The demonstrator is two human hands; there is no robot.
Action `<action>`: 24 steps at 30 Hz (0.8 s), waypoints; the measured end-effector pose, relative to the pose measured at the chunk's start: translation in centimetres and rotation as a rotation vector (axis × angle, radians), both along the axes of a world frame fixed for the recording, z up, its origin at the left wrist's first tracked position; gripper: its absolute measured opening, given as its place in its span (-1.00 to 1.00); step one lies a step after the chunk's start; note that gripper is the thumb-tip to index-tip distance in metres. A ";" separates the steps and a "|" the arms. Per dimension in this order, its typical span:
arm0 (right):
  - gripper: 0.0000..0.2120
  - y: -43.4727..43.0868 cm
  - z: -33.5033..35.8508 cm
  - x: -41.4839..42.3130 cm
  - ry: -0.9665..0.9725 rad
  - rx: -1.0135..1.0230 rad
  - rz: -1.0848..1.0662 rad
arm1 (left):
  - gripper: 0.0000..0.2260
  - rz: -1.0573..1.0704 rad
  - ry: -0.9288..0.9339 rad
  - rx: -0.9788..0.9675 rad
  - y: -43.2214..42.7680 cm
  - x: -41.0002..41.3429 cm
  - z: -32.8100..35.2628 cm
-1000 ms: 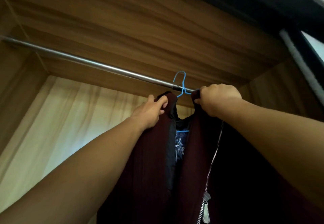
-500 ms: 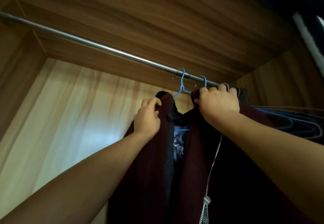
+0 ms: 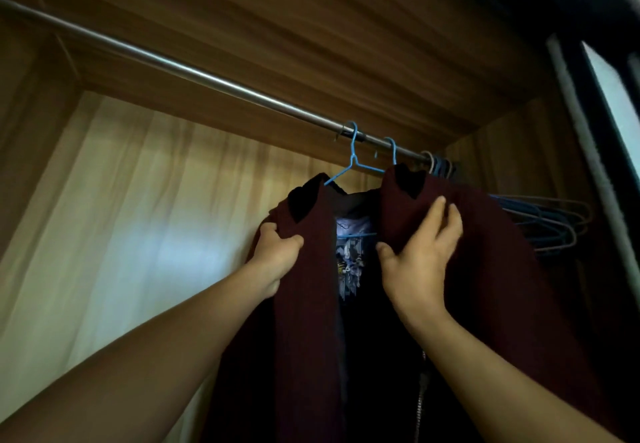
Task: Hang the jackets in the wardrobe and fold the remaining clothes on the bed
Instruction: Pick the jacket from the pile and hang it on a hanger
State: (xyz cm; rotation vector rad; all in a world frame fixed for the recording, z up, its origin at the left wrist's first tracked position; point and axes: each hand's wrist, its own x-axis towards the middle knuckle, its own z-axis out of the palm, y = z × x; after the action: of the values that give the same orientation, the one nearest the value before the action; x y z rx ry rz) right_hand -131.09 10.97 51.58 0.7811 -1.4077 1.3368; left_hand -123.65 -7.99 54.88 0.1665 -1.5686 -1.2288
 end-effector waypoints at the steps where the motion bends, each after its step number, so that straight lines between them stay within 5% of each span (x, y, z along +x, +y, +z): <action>1: 0.00 0.2 0.2 0.1 -0.088 -0.058 0.068 | -0.54 -0.006 -0.014 -0.011 0.0 0.2 -0.3; 5: -0.25 1.0 2.3 0.7 -0.345 -0.037 0.198 | -0.61 0.009 -0.030 -0.083 0.6 1.0 -1.0; 11: -0.48 0.4 2.5 2.2 -0.343 0.331 0.178 | -0.45 0.051 -0.066 -0.222 2.8 1.9 0.0; 18: -0.37 -1.9 2.7 2.2 -0.255 0.488 0.386 | -0.36 0.146 -0.237 -0.457 5.6 1.1 0.7; 24: -0.48 0.5 -1.2 -0.9 -0.312 0.499 0.270 | -0.39 0.229 -0.152 -0.439 2.0 2.1 -1.3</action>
State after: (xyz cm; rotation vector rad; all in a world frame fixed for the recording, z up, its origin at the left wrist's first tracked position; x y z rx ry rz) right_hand -132.00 11.46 50.33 1.1579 -1.9819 1.3666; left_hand -121.50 -5.95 53.55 0.1515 -1.8558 -0.6871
